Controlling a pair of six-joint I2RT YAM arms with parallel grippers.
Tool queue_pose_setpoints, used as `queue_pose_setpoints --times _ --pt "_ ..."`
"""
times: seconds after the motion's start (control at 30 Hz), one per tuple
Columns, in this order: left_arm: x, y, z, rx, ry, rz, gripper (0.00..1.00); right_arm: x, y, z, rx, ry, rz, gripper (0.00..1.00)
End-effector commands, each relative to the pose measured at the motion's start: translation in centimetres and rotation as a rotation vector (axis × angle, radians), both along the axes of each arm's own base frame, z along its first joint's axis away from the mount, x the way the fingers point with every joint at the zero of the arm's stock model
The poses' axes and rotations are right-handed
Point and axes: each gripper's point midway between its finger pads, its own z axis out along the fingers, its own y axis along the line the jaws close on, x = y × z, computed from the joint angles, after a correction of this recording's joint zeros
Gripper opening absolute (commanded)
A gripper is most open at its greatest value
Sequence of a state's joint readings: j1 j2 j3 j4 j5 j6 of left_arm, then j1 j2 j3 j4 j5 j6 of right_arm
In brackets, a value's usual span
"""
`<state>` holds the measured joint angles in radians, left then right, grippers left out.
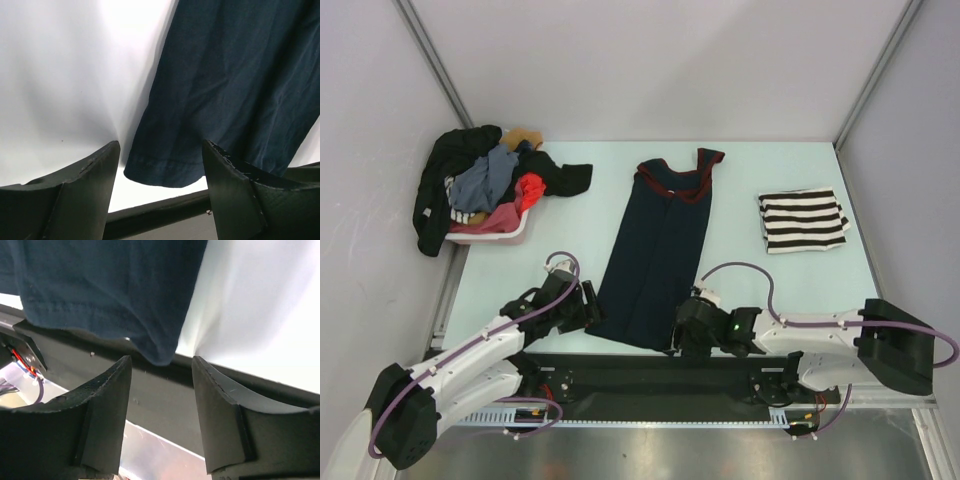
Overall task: Fold and stack the tank tops
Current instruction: Fold the tank top
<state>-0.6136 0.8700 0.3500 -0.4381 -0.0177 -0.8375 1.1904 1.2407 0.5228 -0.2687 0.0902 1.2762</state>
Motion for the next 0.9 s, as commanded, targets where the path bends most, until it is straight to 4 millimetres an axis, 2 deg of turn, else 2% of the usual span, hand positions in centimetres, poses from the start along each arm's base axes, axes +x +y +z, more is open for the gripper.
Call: queue_pose_setpoints --times 0.0,0.17,0.27,0.3,0.33,0.4,0.43,0.53,0.67,0.77,0.87 --pt "-1.2 0.4 -1.2 0.016 0.042 -0.011 0.73 0.5 1.5 0.0 0.053 -0.012 -0.026 0.55" --pt "-1.1 0.4 -1.2 0.022 0.044 -0.011 0.71 0.5 1.4 -1.1 0.015 0.005 -0.038 0.42" --pt "-1.0 0.4 -1.1 0.024 0.04 -0.013 0.69 0.7 0.8 -1.3 -0.013 -0.006 -0.049 0.22" --pt "-1.1 0.3 -1.2 0.024 0.042 -0.016 0.68 0.7 0.3 -1.2 -0.025 -0.011 -0.06 0.07" --pt "-1.1 0.3 -1.2 0.022 0.042 -0.018 0.67 0.7 -0.1 -1.1 -0.031 -0.012 -0.064 0.0" --pt "-1.2 0.1 -1.3 0.022 0.044 -0.027 0.67 0.5 -1.4 -1.3 -0.063 -0.014 -0.075 0.0" --pt "-1.3 0.1 -1.3 0.021 0.044 -0.03 0.67 0.5 -1.7 -0.7 -0.052 -0.024 -0.08 0.0" --pt "-1.6 -0.3 -1.5 0.023 0.048 -0.05 0.68 -0.1 -3.4 -1.4 -0.092 -0.012 -0.071 0.0" --pt "-1.9 -0.6 -1.7 0.026 0.056 -0.068 0.68 -0.5 -4.7 -2.1 -0.105 0.005 -0.078 0.0" --pt "-2.6 -1.2 -1.5 0.0 0.071 -0.09 0.65 -0.7 -4.8 -2.5 -0.092 0.019 -0.082 0.0" --pt "-3.4 -1.5 -1.2 -0.017 0.077 -0.11 0.68 -0.3 -4.9 -2.5 -0.094 0.013 -0.09 0.0"
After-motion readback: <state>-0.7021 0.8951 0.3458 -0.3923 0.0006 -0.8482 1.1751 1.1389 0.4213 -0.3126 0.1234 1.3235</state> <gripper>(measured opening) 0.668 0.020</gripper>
